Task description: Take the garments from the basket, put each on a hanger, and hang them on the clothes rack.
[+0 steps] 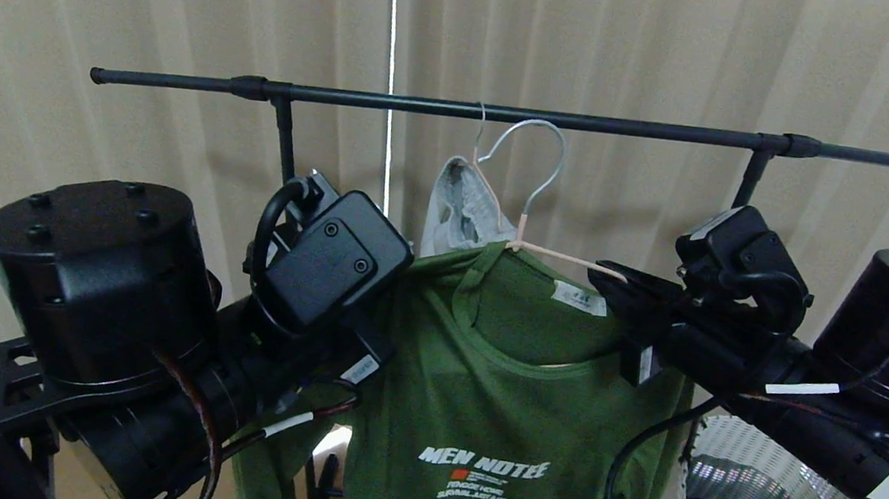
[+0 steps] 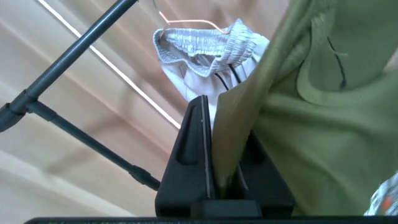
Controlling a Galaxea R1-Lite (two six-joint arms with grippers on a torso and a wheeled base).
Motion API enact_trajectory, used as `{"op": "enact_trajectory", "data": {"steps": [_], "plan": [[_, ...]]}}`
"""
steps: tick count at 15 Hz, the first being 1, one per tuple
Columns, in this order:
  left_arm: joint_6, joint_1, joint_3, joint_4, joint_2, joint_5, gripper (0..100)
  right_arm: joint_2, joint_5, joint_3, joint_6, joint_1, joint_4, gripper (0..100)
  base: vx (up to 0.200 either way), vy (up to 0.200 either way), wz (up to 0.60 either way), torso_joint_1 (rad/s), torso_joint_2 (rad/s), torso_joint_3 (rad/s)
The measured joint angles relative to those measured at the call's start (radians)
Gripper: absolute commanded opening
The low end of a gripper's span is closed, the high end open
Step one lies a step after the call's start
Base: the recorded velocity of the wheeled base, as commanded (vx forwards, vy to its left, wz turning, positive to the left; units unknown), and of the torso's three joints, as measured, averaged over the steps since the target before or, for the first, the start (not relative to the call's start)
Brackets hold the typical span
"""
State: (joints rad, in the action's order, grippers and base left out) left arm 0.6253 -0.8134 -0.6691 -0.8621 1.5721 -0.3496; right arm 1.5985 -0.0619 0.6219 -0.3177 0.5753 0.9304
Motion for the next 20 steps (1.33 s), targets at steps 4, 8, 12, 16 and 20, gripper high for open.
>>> {"op": "enact_trajectory", "data": {"steps": [4, 8, 12, 16, 20], "plan": [[0.000, 0.000, -0.001, 0.000, 0.000, -0.002, 0, 0.000, -0.001, 0.000, 0.000, 0.000, 0.000, 0, 0.000, 0.000, 0.00, 0.000, 0.00, 0.000], [0.001, 0.000, 0.002, 0.001, 0.000, -0.002, 100, -0.008, -0.001, -0.005, 0.000, 0.000, 0.000, 0, 0.000, 0.000, 0.00, 0.000, 0.00, 0.000], [-0.001, 0.000, 0.008, -0.003, -0.003, -0.001, 100, -0.029, -0.008, -0.014, 0.000, -0.009, 0.000, 0, 0.000, 0.000, 0.00, 0.000, 0.00, 0.000], [-0.002, -0.007, 0.072, -0.059, -0.021, 0.079, 100, -0.078, -0.008, -0.052, 0.000, -0.082, -0.002, 0, 0.000, 0.000, 0.00, 0.000, 0.00, 0.000], [-0.008, -0.030, 0.094, -0.069, -0.042, 0.083, 100, -0.124, -0.003, -0.074, 0.001, -0.155, -0.001, 0, 0.000, 0.000, 0.00, 0.000, 0.00, 0.000]]}}
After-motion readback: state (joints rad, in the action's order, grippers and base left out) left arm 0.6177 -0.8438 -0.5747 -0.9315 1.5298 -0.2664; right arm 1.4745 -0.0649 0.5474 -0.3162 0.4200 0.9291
